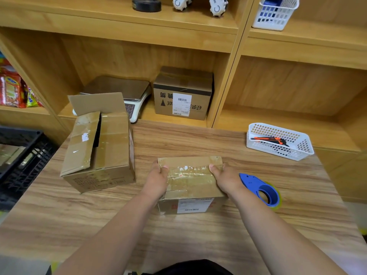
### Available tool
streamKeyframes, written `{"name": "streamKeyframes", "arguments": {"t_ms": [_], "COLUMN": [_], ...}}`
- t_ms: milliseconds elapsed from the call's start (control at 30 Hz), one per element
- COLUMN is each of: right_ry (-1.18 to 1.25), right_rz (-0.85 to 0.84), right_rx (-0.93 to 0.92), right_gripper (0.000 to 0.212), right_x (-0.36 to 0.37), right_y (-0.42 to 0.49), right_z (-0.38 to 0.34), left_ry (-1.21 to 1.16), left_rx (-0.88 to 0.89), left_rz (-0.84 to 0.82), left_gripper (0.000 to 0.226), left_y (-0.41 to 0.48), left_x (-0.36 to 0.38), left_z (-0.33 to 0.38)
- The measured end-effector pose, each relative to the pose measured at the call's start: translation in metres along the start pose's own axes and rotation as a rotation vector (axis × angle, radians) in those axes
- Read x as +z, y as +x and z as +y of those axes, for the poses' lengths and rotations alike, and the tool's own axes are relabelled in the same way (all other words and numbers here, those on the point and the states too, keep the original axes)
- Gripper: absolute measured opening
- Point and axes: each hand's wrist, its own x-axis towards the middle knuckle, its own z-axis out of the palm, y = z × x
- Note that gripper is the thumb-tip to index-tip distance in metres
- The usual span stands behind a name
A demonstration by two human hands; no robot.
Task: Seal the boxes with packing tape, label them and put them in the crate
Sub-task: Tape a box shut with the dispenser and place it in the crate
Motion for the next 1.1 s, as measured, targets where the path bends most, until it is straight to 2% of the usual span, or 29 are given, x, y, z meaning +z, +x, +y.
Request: {"name": "streamKeyframes", "arguments": {"t_ms": [200,267,333,400,467,533,667,767,933,1000,1100], "right_ry": [-0.119,-0.233,-0.395,-0.504,-0.553,-0.589,-0.609,-0.549,-0.204,-0.088,-0.03], "right_rz": [0.094,0.171,0.227,0.21,0.168,0.161,0.154,0.173,0.116,0.089,0.128], "right_rx": [-0.026,-0.055,-0.129,-0.219,-0.233,-0.217,-0.235,-0.233,-0.051,0.001,-0.016], "right_gripper": [0.056,0.06,0.083,0.107,0.12,0.126,0.112,0.098,0.088,0.071,0.052], "right_x": [-0.005,-0.006,-0.002,0.005,0.014,0.022,0.025,0.012,-0.003,0.0,0.003], "right_y": [-0.009,-0.021,-0.035,-0.044,-0.047,-0.047,-0.044,-0.041,-0.029,-0.026,-0.028], "right_z": [-0.005,-0.011,-0.016,-0.023,-0.028,-0.027,-0.023,-0.015,0.008,0.011,0.014], "left_ry": [0.004,0.027,0.081,0.126,0.138,0.156,0.094,0.089,0.075,0.066,0.058], "left_rx": [0.001,-0.002,-0.011,-0.009,0.007,0.018,-0.108,-0.182,-0.173,-0.167,-0.132], "left_rz": [0.034,0.032,0.014,0.022,0.049,0.068,0.036,-0.023,-0.033,-0.033,-0.006], "left_gripper": [0.053,0.052,0.056,0.068,0.088,0.093,0.081,0.081,0.077,0.075,0.067], "left_y": [-0.003,-0.005,-0.008,-0.006,-0.008,-0.011,-0.012,-0.01,-0.009,-0.012,-0.016], "left_x": [0.003,0.002,0.001,-0.001,-0.002,-0.001,0.001,0.001,0.002,0.003,0.005], "left_z": [0.003,0.005,0.007,0.002,-0.004,-0.009,-0.015,-0.015,-0.017,-0.017,-0.017]}}
